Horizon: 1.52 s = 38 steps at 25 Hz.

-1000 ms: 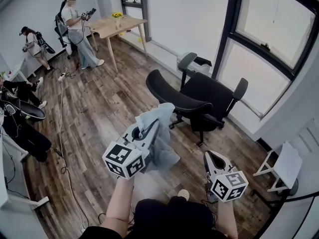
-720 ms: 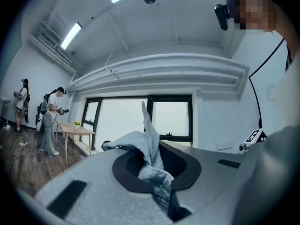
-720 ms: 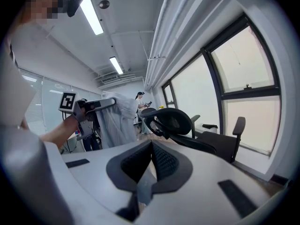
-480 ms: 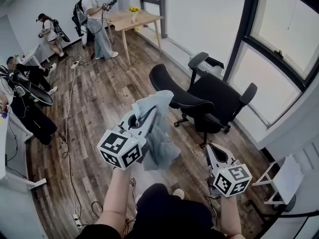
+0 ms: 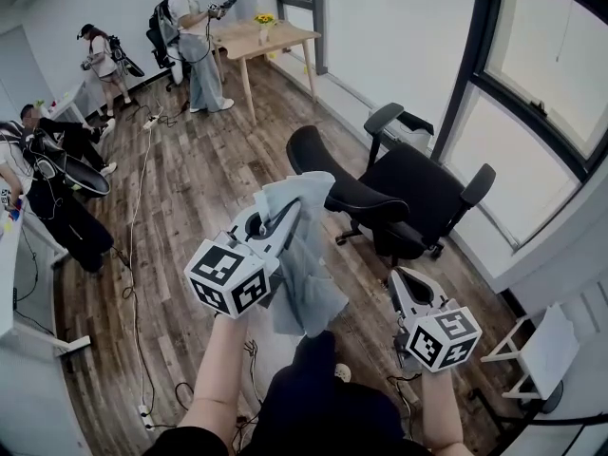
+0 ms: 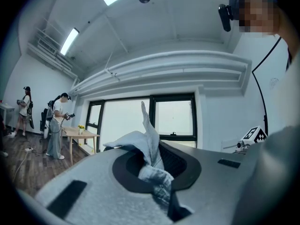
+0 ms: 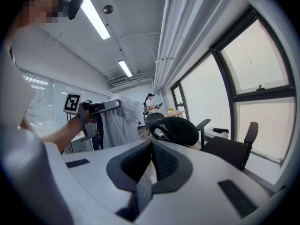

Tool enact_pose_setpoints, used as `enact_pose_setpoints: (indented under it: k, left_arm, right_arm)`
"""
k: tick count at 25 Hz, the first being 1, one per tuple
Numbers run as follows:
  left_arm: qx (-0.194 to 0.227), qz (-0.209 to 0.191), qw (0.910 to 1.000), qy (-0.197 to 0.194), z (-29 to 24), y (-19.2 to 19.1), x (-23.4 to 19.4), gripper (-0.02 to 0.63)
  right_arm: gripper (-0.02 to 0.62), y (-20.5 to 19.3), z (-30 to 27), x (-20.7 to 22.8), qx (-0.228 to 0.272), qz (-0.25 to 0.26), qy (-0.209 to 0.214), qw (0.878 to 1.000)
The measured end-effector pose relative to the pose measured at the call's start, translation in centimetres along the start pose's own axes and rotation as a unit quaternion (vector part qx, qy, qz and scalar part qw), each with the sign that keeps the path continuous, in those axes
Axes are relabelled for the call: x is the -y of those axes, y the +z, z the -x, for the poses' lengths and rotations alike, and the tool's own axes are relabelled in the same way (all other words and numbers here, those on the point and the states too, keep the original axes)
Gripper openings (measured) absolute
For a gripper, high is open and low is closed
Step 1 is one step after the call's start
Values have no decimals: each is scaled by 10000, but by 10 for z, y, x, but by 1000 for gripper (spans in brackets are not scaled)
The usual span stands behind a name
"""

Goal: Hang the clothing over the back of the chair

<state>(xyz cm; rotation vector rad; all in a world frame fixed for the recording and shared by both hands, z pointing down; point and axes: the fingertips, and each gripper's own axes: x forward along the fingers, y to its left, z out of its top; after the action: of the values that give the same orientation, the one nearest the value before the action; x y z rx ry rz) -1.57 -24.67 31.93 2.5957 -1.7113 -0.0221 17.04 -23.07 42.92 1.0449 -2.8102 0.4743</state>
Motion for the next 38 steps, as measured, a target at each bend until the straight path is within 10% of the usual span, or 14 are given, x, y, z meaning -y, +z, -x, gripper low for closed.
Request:
enact_pose_setpoints:
  k: [38]
  left_arm:
    - [732, -627, 9911, -915, -217, 130, -76, 17]
  right_arm:
    - [2, 169, -139, 120, 625, 435, -144, 9970]
